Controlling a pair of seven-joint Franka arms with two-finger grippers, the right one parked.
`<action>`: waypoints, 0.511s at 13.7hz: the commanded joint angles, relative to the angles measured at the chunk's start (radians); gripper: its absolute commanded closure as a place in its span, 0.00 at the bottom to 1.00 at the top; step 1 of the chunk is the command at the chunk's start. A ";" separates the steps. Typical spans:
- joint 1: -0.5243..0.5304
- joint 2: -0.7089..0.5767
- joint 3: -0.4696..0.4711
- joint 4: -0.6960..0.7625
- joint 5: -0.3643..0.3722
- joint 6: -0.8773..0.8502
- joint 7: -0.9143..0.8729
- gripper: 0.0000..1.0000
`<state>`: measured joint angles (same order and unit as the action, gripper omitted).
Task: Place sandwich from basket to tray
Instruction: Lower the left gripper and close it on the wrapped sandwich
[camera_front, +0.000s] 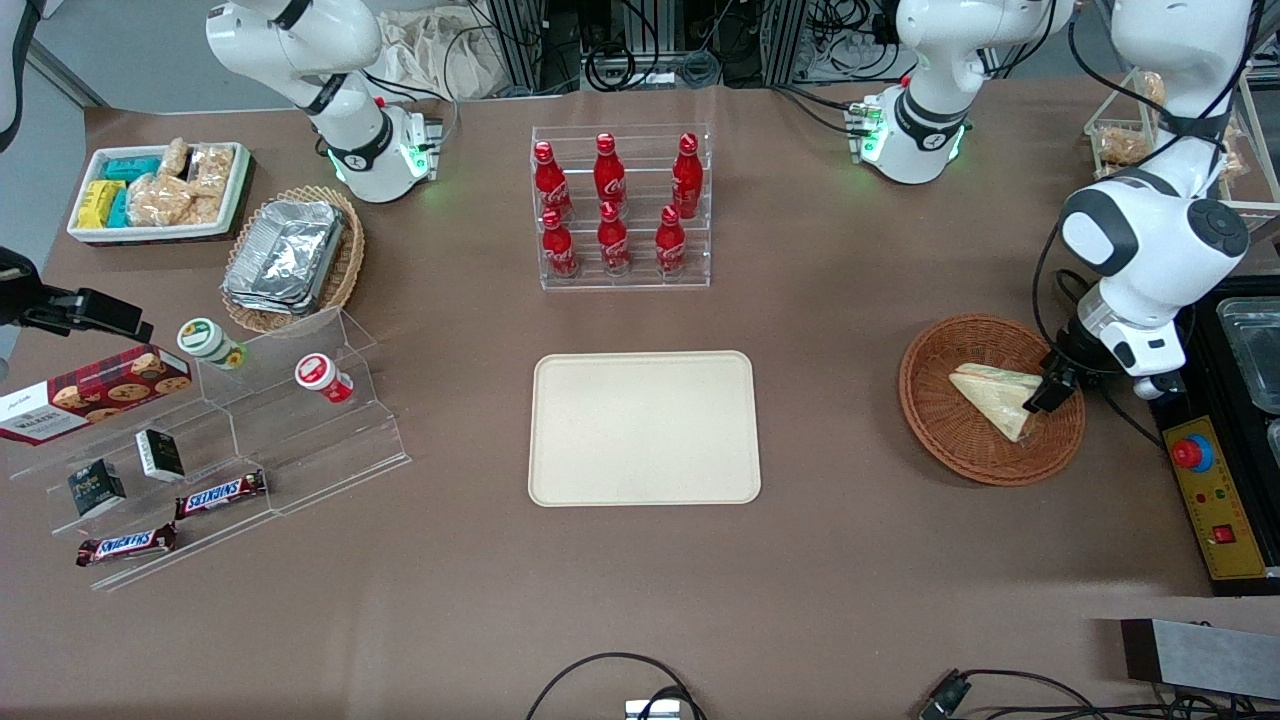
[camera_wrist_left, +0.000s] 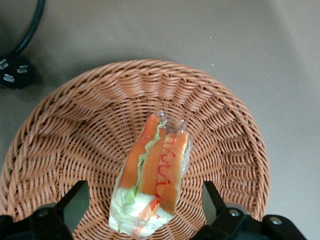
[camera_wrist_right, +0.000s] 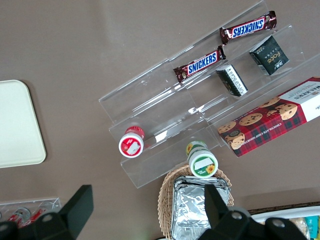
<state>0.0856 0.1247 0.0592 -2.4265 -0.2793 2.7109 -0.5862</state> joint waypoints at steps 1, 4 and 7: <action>-0.044 0.021 0.001 0.001 -0.021 0.027 0.020 0.00; -0.056 0.045 -0.001 0.001 -0.015 0.038 0.025 0.00; -0.056 0.058 0.001 0.003 -0.014 0.047 0.066 0.00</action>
<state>0.0314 0.1709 0.0567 -2.4276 -0.2792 2.7345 -0.5597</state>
